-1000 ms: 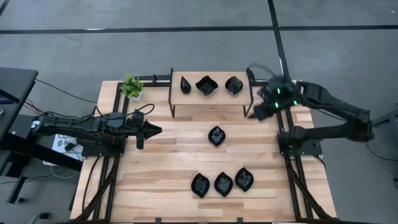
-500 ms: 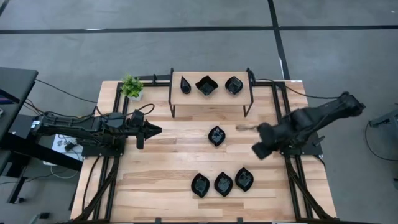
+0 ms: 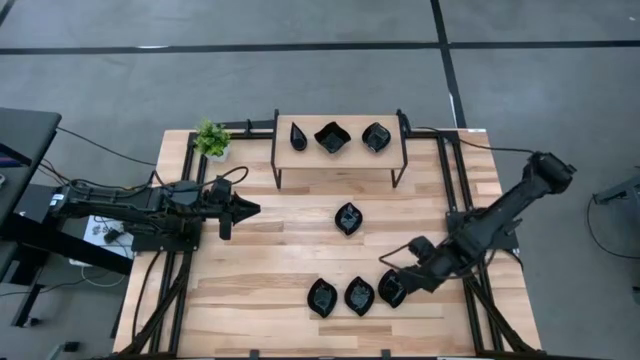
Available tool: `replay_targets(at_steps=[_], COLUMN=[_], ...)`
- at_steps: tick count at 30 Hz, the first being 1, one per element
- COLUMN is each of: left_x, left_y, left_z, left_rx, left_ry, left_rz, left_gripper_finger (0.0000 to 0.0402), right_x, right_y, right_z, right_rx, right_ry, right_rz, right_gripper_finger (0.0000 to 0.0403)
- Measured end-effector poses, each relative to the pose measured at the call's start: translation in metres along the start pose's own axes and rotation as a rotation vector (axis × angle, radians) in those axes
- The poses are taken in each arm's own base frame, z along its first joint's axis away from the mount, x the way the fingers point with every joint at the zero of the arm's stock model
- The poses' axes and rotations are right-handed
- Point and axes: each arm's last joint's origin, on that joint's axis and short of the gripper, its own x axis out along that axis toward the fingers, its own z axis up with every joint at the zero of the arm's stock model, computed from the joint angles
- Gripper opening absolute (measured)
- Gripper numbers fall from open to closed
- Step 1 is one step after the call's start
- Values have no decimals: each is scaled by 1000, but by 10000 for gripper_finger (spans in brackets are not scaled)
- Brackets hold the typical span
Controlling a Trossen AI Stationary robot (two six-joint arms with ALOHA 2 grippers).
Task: Pick & Place Mini shaped plates
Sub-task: Stack the leaf shaped plate on top of the leaf shaped plate on the shelf
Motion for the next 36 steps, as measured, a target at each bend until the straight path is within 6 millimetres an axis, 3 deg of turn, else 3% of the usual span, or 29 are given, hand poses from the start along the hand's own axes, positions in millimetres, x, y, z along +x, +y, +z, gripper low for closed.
replay_targets(at_steps=[12,24,36], left_x=[0,0,0], left_y=[-1,-1,-1], left_z=[1,2,2], left_rx=[-2,-4,-4], left_ry=[-9,-20,-23], left_rz=[-6,-13,-14], left_gripper_finger=[66,66,66], right_x=[38,68,72], right_y=[5,9,10], right_z=[-6,-9,-9], right_rx=[46,41,55], right_ry=[-33,-49,-103], right_rz=[-69,-122,-106], right_gripper_finger=[140,137,131])
